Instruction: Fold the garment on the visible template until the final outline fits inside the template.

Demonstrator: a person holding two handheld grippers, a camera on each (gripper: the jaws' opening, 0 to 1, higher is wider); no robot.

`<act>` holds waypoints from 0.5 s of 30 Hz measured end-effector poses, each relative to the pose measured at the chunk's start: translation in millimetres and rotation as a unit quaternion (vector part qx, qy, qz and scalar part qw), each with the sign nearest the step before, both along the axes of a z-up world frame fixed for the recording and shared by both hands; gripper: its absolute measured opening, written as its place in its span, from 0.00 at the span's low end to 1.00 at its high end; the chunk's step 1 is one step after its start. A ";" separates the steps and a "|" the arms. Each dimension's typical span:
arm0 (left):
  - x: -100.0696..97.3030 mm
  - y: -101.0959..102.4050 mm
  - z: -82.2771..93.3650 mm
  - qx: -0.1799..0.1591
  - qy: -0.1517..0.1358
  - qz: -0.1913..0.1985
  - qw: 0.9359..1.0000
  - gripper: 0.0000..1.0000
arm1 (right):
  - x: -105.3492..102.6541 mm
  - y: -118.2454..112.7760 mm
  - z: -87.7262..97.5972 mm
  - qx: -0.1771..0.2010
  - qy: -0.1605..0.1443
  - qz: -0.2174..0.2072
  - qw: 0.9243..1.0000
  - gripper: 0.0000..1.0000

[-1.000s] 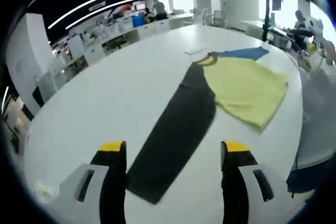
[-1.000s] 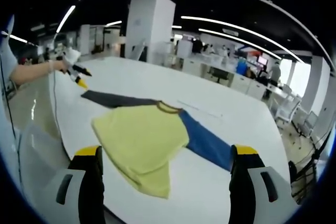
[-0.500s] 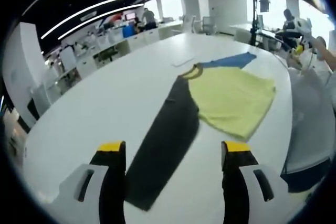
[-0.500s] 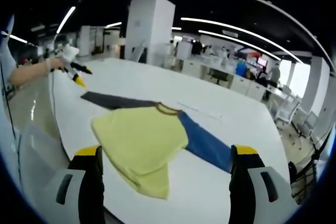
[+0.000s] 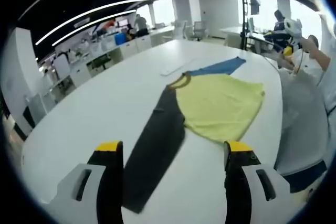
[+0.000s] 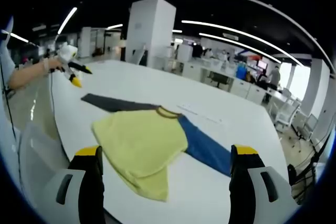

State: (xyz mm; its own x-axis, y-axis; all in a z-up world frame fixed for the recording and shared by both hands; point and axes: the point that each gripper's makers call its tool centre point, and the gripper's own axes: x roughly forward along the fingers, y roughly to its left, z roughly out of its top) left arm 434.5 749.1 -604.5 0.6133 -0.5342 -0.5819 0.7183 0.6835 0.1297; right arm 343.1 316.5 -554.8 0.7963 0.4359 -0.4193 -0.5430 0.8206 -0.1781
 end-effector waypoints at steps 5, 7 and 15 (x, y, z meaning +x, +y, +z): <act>-10.1 -8.5 5.5 -0.003 -0.003 -0.009 1.000 0.78 | -0.4 1.4 0.9 0.002 -0.001 0.001 1.000 1.00; -12.9 -11.9 7.5 -0.008 -0.007 -0.014 1.000 0.78 | -0.6 2.3 0.5 0.001 -0.001 0.003 1.000 1.00; -23.9 -17.0 6.7 -0.011 0.000 -0.018 1.000 0.82 | 0.6 4.5 1.9 0.003 -0.003 0.008 1.000 1.00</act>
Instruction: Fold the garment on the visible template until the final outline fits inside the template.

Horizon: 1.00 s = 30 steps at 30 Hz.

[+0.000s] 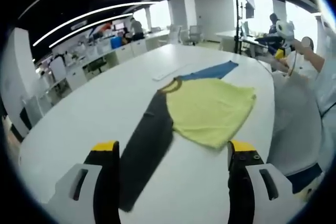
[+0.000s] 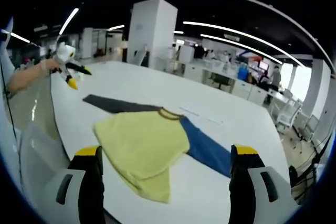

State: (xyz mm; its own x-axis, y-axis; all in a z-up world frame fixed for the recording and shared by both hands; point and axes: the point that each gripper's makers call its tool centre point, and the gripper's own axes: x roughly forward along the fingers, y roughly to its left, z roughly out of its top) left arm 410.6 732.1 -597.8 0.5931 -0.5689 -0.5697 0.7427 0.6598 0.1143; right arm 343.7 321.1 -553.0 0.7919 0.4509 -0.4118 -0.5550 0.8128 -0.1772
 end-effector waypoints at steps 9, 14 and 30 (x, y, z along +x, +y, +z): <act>-5.6 -4.3 4.5 -0.014 0.002 -0.004 1.000 0.84 | 3.6 3.7 1.3 0.002 -0.003 0.008 1.000 1.00; -6.1 -6.8 6.3 -0.019 0.001 -0.001 1.000 0.89 | 4.9 6.6 2.1 0.002 -0.004 0.014 1.000 1.00; -19.9 -31.2 16.8 -0.010 0.001 -0.027 1.000 0.95 | 6.1 2.5 -1.7 0.005 0.000 0.015 1.000 1.00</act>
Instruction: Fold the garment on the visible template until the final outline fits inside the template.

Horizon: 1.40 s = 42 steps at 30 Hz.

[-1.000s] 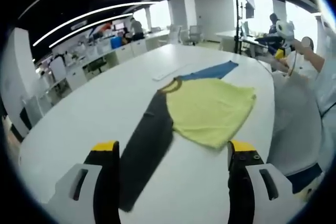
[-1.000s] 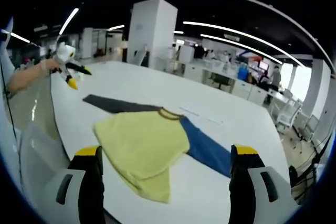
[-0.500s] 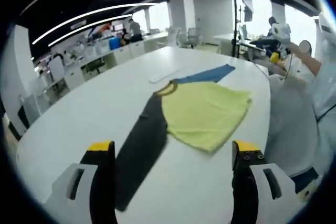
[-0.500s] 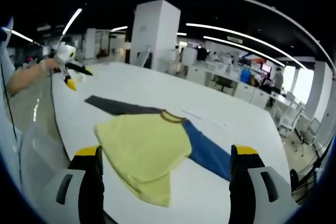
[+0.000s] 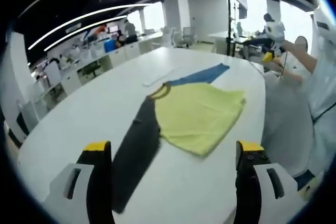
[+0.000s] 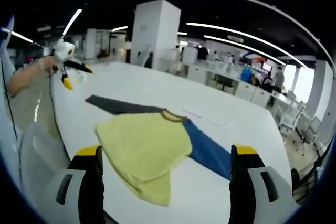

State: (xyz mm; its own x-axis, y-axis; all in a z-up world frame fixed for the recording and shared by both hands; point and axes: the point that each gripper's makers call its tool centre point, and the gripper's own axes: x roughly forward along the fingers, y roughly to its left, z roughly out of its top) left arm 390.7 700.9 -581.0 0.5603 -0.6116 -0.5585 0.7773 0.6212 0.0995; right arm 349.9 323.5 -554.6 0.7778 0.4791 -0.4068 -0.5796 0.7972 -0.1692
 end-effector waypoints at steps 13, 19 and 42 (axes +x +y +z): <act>-7.3 -7.5 2.2 -0.002 -0.003 0.001 1.000 1.00 | 2.4 2.4 1.3 0.004 -0.003 0.009 1.000 1.00; -12.6 -10.0 3.7 -0.010 0.001 0.004 1.000 1.00 | 0.7 4.1 -1.5 0.005 0.001 0.015 1.000 1.00; -36.0 -41.9 11.1 -0.029 0.007 0.035 0.999 1.00 | -11.7 -13.4 9.6 0.030 0.004 0.042 0.999 1.00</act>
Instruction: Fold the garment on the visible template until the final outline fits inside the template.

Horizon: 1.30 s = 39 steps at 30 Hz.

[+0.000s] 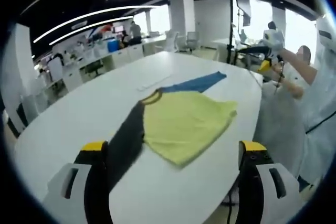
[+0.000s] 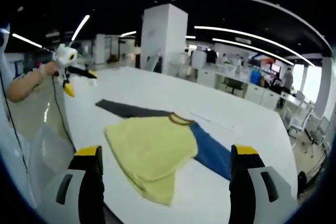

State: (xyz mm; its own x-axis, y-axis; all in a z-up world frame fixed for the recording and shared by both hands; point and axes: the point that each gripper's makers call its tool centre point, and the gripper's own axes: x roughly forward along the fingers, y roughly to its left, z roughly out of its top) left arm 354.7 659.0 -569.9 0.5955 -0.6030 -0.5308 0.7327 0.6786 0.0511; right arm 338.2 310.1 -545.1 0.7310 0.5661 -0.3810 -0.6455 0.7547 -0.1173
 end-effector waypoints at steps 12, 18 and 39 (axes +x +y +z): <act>-2.0 -17.8 -6.2 -0.009 0.007 0.005 1.000 0.99 | -3.1 -12.9 -4.2 0.003 0.006 0.002 1.000 1.00; 2.3 -17.8 -13.8 -0.005 0.018 0.007 1.000 0.98 | 2.6 -9.9 -11.1 0.011 0.014 0.001 1.000 1.00; 14.8 -21.1 -45.0 -0.017 0.059 0.009 0.998 0.91 | 19.7 -7.2 -33.1 0.006 0.039 0.000 0.999 1.00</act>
